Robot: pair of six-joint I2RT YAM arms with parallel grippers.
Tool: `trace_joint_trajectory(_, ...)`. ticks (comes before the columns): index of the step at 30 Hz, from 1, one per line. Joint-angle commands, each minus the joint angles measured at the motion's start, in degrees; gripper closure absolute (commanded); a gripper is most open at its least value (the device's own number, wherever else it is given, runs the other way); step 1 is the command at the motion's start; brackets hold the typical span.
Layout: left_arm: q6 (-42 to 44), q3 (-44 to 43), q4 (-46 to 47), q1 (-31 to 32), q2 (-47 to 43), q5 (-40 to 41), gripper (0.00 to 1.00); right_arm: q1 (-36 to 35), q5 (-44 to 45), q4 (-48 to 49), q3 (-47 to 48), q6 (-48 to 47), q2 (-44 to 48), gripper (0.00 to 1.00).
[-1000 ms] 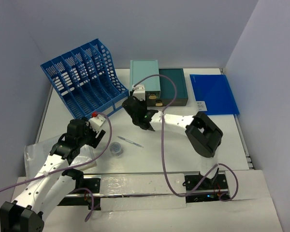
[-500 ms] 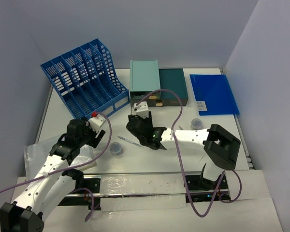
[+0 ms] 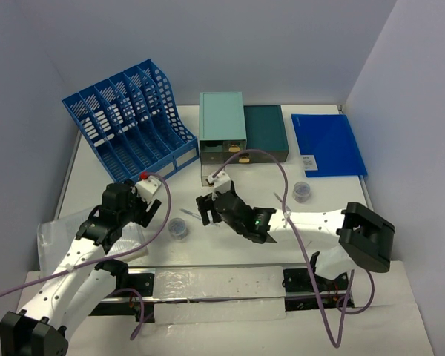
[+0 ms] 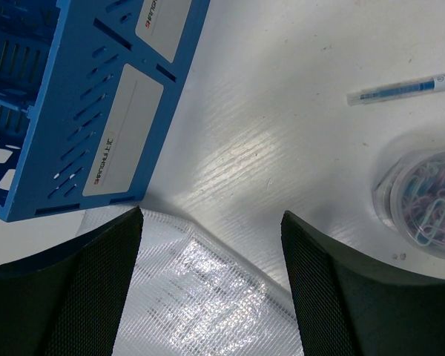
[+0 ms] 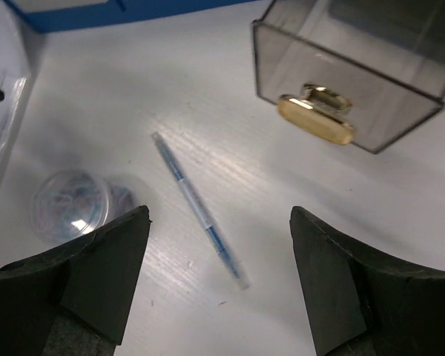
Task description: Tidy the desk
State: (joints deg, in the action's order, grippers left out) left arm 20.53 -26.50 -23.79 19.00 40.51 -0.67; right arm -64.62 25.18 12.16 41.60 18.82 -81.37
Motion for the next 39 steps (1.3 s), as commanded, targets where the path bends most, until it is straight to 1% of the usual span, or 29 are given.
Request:
trace_joint_trajectory(1, -0.58, -0.05, 1.12, -0.37, -0.43, -0.30, 0.18, 0.51, -8.93, 3.73, 0.71, -1.44, -5.10, 0.18)
trace_joint_trajectory(7, -0.58, -0.03, 1.03, -0.81, -0.52, -0.49, 0.18, 1.12, -8.35, 4.44, 2.26, -0.66, -11.73, 0.20)
trace_joint_trajectory(8, -0.58, 0.01, 1.03, -0.87, -0.58, -0.54, 0.18, 1.46, -7.95, 2.81, 3.72, -0.39, -13.43, 0.24)
trace_joint_trajectory(10, -0.58, -0.01, 0.97, -0.95, -0.72, -0.56, 0.18, 1.60, -7.78, 1.43, 4.91, -0.22, -15.21, 0.27)
trace_joint_trajectory(13, -0.58, 0.04, 1.03, -1.04, -0.87, -0.56, 0.18, 1.60, -7.87, 0.97, 5.05, 0.64, -17.26, 0.36)
trace_joint_trajectory(16, -0.52, 0.04, 1.03, -1.01, -0.90, -0.68, 0.18, 1.44, -7.00, -0.60, 4.25, 1.86, -17.43, 0.46)
trace_joint_trajectory(17, -0.58, 0.04, 1.03, -1.07, -0.95, -0.73, 0.18, 1.27, -6.83, -1.49, 3.97, 2.15, -17.26, 0.53)
trace_joint_trajectory(19, -0.50, 0.04, 1.03, -0.99, -0.96, -0.83, 0.18, 0.63, -6.60, -2.70, 2.74, 1.95, -16.39, 0.56)
trace_joint_trajectory(21, -0.50, 0.04, 1.09, -0.99, -0.96, -0.83, 0.18, -1.23, -5.88, -3.78, 1.44, 1.42, -15.87, 0.58)
trace_joint_trajectory(22, -0.50, 0.04, 1.06, -0.99, -0.96, -0.83, 0.18, -2.45, -4.78, -4.67, 1.44, 1.39, -16.01, 0.60)
trace_joint_trajectory(24, -0.58, 0.04, 1.11, -1.07, -0.96, -0.67, 0.18, -4.42, -3.05, -8.35, 1.95, 2.04, -16.66, 0.75)
trace_joint_trajectory(26, -0.58, 0.04, 1.10, -1.07, -1.05, -0.65, 0.18, -5.76, -2.78, -9.97, 2.01, 2.41, -16.82, 0.88)
trace_joint_trajectory(27, -0.51, 0.04, 1.04, -1.15, -1.05, -0.73, 0.18, -6.46, -2.40, -10.27, 1.32, 2.97, -16.35, 0.98)
trace_joint_trajectory(28, -0.57, 0.04, 1.10, -1.24, -1.05, -0.74, 0.18, -7.32, -2.03, -10.46, 0.91, 3.36, -15.90, 1.00)
trace_joint_trajectory(33, -0.58, 0.04, 1.07, -1.51, -0.96, -0.83, 0.18, -8.86, -0.25, -13.50, 0.47, 5.21, -10.70, 1.00)
trace_joint_trajectory(36, -0.58, 0.04, 1.16, -1.67, -0.85, -0.60, 0.18, -10.46, 2.71, -15.37, 4.12, 3.37, -3.05, 1.00)
trace_joint_trajectory(39, -0.58, 0.04, 1.29, -1.78, -0.96, -0.25, 0.18, -10.34, 4.84, -14.80, 7.71, 1.77, 1.21, 1.00)
